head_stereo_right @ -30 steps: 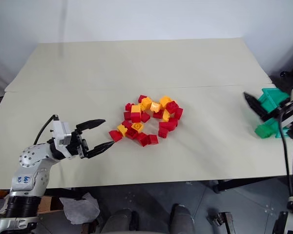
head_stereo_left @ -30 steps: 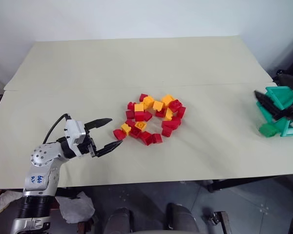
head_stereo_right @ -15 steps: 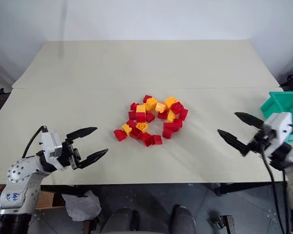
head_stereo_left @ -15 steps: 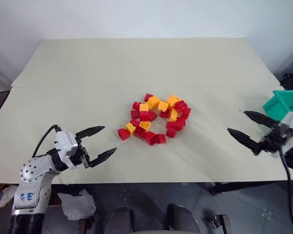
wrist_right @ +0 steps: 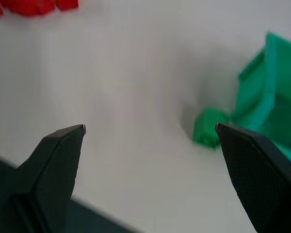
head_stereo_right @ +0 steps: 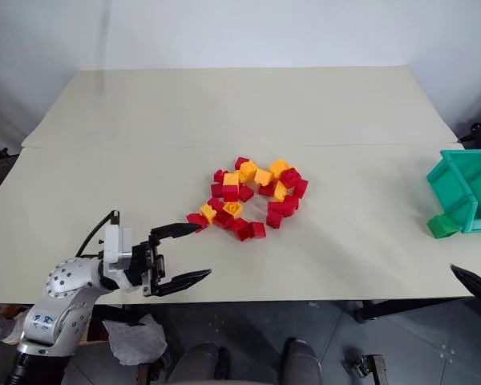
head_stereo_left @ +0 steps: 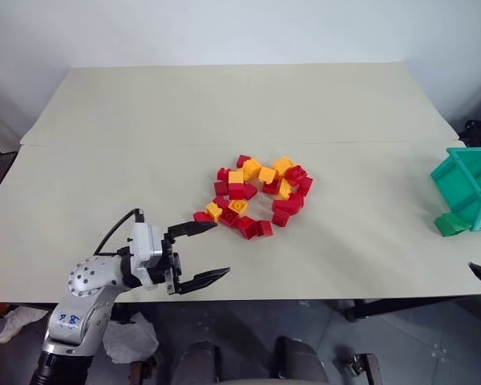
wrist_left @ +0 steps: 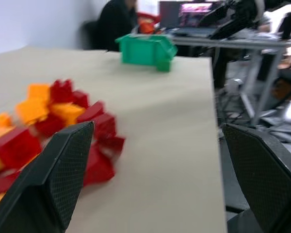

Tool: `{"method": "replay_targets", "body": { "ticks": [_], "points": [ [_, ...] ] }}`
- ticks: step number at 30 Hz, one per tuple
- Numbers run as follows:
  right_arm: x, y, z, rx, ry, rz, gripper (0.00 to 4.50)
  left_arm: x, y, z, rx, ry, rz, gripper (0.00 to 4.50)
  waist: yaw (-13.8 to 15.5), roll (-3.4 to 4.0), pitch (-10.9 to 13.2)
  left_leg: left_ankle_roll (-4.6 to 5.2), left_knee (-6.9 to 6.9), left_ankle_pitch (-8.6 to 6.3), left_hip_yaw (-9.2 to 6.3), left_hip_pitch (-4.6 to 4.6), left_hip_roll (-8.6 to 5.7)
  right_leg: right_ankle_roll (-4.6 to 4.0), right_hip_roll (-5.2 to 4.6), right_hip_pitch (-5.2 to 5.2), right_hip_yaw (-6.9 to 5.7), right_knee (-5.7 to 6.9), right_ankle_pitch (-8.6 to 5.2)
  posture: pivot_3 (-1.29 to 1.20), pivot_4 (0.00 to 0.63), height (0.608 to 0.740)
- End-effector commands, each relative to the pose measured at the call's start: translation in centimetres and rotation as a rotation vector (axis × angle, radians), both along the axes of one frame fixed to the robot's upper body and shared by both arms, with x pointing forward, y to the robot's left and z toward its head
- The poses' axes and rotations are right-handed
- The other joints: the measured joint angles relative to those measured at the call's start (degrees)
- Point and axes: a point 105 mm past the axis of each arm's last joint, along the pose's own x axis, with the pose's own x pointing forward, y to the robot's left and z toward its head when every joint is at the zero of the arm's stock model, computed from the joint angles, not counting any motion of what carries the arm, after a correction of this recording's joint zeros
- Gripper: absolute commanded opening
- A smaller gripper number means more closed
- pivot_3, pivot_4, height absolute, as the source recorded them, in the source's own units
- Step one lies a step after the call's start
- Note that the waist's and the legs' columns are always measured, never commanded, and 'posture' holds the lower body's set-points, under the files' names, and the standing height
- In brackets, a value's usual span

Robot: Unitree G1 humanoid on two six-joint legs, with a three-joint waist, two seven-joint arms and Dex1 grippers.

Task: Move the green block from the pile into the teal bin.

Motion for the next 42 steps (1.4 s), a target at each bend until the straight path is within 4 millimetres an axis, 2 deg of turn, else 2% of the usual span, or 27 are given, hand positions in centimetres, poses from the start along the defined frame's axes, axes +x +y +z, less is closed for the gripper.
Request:
{"method": "replay_targets", "body": {
  "ticks": [1,12,15,18,23,28,32,42],
  "points": [
    [-0.1,-0.2,0.9,-0.035,-0.001,-0.012,4.48,-0.1,-0.5,0.5,-0.019,-0.007,-0.039,4.50,-0.32,-0.01,0.00,0.00,0.00,0.00,0.05,0.02,0.01,0.00,0.00,-0.01,0.04,0.00,0.00,0.00,0.150,0.740],
    [5.8,0.1,-2.9,0.229,0.189,-0.245,4.48,-0.7,-0.1,0.5,-0.016,0.021,0.006,4.50,-0.25,0.06,-0.03,0.01,0.04,-0.01,0.15,0.06,0.03,-0.02,0.00,-0.09,0.20,0.08,-0.01,0.00,0.150,0.740],
    [6.8,-0.6,-3.9,0.241,0.214,-0.347,4.48,-1.1,0.3,0.5,-0.013,0.029,0.036,4.50,0.16,0.06,-0.03,0.03,0.07,-0.02,0.16,0.01,0.01,-0.02,0.00,-0.10,0.20,0.06,-0.01,0.00,0.150,0.740],
    [7.6,-1.4,-4.2,0.242,0.203,-0.431,4.48,-1.3,0.6,0.7,-0.016,0.032,0.065,4.50,0.22,0.06,-0.04,0.06,0.12,-0.03,0.18,-0.02,-0.01,-0.02,-0.02,-0.10,0.21,0.04,-0.01,0.00,0.150,0.740],
    [9.2,-0.6,-6.0,0.261,0.195,-0.458,4.48,-1.6,0.5,0.7,-0.017,0.036,0.091,4.50,-0.06,0.08,-0.05,0.06,0.12,-0.03,0.20,-0.01,0.01,-0.02,0.00,-0.11,0.20,0.08,-0.01,0.00,0.150,0.740],
    [10.4,-0.2,-6.9,0.268,0.164,-0.467,4.48,-1.6,0.6,1.0,-0.018,0.032,0.102,4.50,-0.05,0.14,-0.08,0.06,0.12,-0.03,0.27,0.00,0.00,-0.02,0.00,-0.11,0.23,0.08,-0.01,0.00,0.150,0.740],
    [11.4,-0.6,-8.3,0.240,0.120,-0.520,4.48,-1.5,0.8,1.1,-0.014,0.027,0.115,4.50,-0.13,0.13,-0.09,0.06,0.12,-0.03,0.28,0.03,0.01,-0.02,0.01,-0.11,0.23,0.09,-0.01,0.00,0.150,0.740],
    [13.6,0.1,-9.0,0.285,0.018,-0.553,4.48,-1.1,1.1,1.4,-0.009,0.019,0.121,4.50,-1.10,-0.21,-0.30,0.06,0.13,-0.03,0.39,0.11,0.03,-0.02,0.01,-0.09,0.34,0.11,0.00,0.00,0.150,0.740]
  ]
}}
